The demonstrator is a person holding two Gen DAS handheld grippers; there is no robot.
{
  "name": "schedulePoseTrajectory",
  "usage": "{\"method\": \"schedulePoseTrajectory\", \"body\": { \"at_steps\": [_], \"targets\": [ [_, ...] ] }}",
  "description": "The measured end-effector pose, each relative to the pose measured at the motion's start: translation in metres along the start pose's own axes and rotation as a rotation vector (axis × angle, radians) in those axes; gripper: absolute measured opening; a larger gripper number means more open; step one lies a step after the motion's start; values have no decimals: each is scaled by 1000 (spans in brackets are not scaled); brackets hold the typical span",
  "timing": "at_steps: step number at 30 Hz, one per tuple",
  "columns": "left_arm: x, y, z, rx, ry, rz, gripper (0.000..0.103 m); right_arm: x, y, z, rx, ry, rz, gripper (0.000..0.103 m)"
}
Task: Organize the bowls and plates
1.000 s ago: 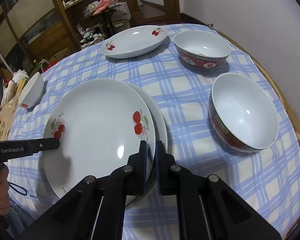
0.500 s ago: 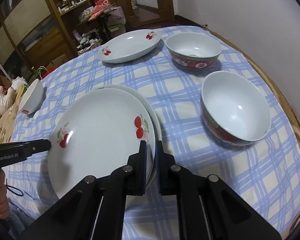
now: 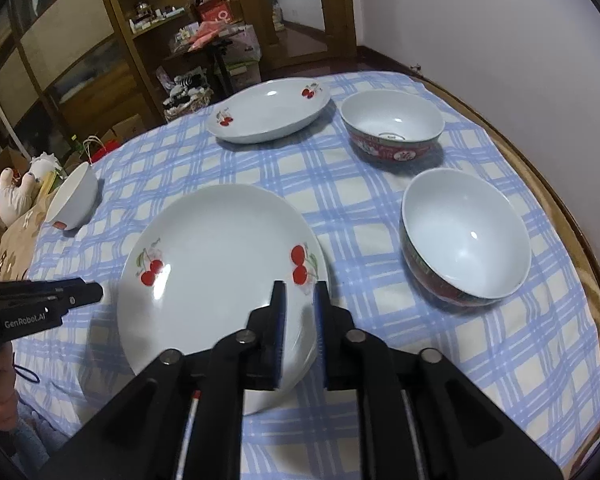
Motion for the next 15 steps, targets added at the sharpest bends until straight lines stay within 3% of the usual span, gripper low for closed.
{"method": "schedulePoseTrajectory", "body": {
  "at_steps": [1,5,7,13,15],
  "targets": [
    [-2,2,-1,14,15,11,56,-1,0,0,1,3,0,46],
    [-15,9,-6,17,42,45,77,-13,7,3,6,4,39,68],
    [-22,12,-9,7,50,65,80,-20,12,5,5,-1,64,86],
    [-43,28,-7,29,53,142,90,-37,38,11,6,-1,131,92],
    [-49,34,-4,38,62,157,90,-39,49,12,13,5,151,103]
  ]
}}
Point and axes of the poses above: each gripper's, at about its wrist camera, not at the fingertips, and x roughly the way its jaws point, z to its right, y to its top, the point moved 10 cm from there along x, roughly the way its jaws point, and after that the axes turned 4 degrees about -y, right-handed, at the moved point
